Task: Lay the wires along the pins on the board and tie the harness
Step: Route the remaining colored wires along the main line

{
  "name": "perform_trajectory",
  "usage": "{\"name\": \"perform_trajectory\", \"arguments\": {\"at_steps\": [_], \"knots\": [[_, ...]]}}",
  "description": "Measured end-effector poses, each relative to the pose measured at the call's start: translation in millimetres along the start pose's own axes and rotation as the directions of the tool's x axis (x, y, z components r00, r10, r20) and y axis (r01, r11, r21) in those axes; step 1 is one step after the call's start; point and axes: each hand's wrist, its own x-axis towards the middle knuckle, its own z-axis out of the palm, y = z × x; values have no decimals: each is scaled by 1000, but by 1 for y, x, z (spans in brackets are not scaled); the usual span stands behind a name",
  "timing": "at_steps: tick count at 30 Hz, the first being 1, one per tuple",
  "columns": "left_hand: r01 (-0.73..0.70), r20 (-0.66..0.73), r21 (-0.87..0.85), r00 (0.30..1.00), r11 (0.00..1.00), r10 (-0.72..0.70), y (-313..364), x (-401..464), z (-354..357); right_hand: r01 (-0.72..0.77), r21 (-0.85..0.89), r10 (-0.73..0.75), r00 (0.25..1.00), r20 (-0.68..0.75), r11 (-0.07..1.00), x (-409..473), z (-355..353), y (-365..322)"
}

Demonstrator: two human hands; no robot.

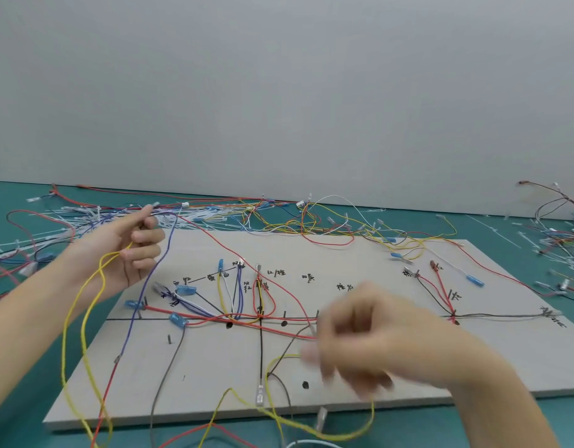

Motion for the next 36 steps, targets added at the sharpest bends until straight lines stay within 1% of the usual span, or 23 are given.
{"name": "perform_trajectory", "arguments": {"at_steps": [1,2,3,4,5,6,8,10,12,14,16,17,18,19,20,21,22,23,25,28,32,33,36], "knots": [[23,33,-3,999,1000,-23,0,-1,0,82,71,-66,977,-204,994,9,-1,3],[71,118,-41,991,997,-66,-1,-2,0,139,78,-100,921,-378,987,20,-2,8],[159,262,-115,957,981,-124,-2,-3,1,140,34,-105,866,-488,990,33,-1,14],[269,422,-189,891,944,-170,-3,-4,2,94,-46,-104,841,-532,994,46,1,18],[362,538,-226,821,905,-194,-4,-5,3,50,-121,-107,844,-525,991,56,4,22],[393,583,-224,787,892,-201,-4,-6,4,24,-165,-104,863,-495,986,65,6,25],[375,600,-169,773,912,-207,-6,-8,9,15,-171,-88,898,-431,985,79,12,28],[355,608,-126,765,926,-211,-8,-11,12,40,-94,-73,922,-381,995,89,15,31],[329,552,-82,801,941,-232,-11,-14,8,101,113,-58,942,-330,988,92,13,33],[306,485,-33,837,951,-253,-10,-17,-3,120,315,-41,968,-246,942,84,4,34],[276,453,12,855,961,-252,-4,-17,-14,86,414,-45,993,-108,906,71,-9,34],[262,457,28,855,965,-245,-1,-16,-20,80,423,-57,996,-67,902,65,-15,35],[248,485,36,843,968,-234,3,-15,-24,94,428,-66,995,-80,899,61,-20,35],[237,529,30,821,971,-216,4,-14,-26,133,435,-70,985,-158,891,61,-23,33],[239,594,24,778,971,-206,2,-11,-26,193,442,-68,957,-283,876,62,-25,32],[234,638,76,736,969,-228,-3,-9,-22,259,426,-72,911,-407,867,65,-24,31],[160,610,197,752,967,-249,-5,-9,-18,301,374,-84,864,-497,878,69,-22,29],[63,549,320,801,945,-239,-7,-11,-13,296,293,-101,839,-535,909,74,-17,27],[-39,420,473,888,880,-187,-14,-16,-1,233,190,-117,869,-481,954,83,-4,20],[-132,406,495,909,859,-94,-23,-23,20,163,220,-77,933,-352,962,97,17,13],[-210,411,501,911,840,-17,-21,-24,28,151,313,-75,967,-242,938,99,22,11],[-210,417,501,909,840,-21,-20,-25,28,162,282,-88,962,-257,946,97,21,11],[-169,478,481,873,860,-96,-16,-27,27,122,-54,-133,908,-397,991,95,17,9]]}}
